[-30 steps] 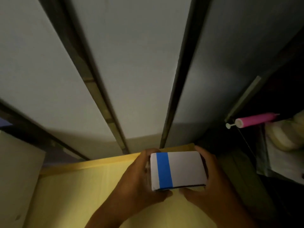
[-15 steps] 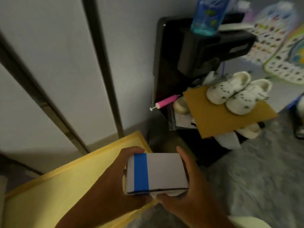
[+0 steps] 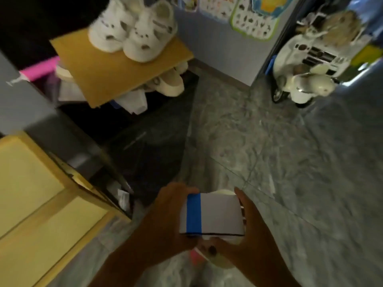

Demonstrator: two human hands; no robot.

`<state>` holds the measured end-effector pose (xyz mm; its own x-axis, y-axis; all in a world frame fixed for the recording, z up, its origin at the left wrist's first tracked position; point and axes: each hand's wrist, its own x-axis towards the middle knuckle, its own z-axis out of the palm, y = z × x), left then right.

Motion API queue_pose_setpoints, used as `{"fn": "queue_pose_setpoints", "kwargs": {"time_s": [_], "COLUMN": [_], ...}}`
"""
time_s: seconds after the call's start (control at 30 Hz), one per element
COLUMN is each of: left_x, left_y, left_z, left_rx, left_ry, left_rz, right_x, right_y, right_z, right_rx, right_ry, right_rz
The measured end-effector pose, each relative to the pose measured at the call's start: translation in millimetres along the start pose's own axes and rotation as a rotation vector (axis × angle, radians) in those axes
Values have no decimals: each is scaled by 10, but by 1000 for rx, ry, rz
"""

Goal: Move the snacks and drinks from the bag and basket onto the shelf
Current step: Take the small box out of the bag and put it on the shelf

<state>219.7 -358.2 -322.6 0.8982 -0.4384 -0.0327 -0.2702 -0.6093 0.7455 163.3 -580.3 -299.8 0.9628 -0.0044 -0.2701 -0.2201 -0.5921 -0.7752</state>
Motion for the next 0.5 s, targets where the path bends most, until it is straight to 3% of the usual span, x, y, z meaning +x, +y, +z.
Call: {"fn": "queue_pose_setpoints", "kwargs": {"time_s": [0.1,0.33,0.5], "left_x": [247,393,414], "left_y": [-155,-543,-721], "left_z": [648,1672,2004], "left_rx": [7,48,58], "left_ry": [-39,-104,-145], "left_rz": [-7,-205,-254], "right_x": [224,569,711], "right_y": [604,1587,1977], "right_z": [68,253,368], "right_rx": [-110,-183,-245], "right_ry": [94,-72,-179], "right_rz": [120,196,203]}}
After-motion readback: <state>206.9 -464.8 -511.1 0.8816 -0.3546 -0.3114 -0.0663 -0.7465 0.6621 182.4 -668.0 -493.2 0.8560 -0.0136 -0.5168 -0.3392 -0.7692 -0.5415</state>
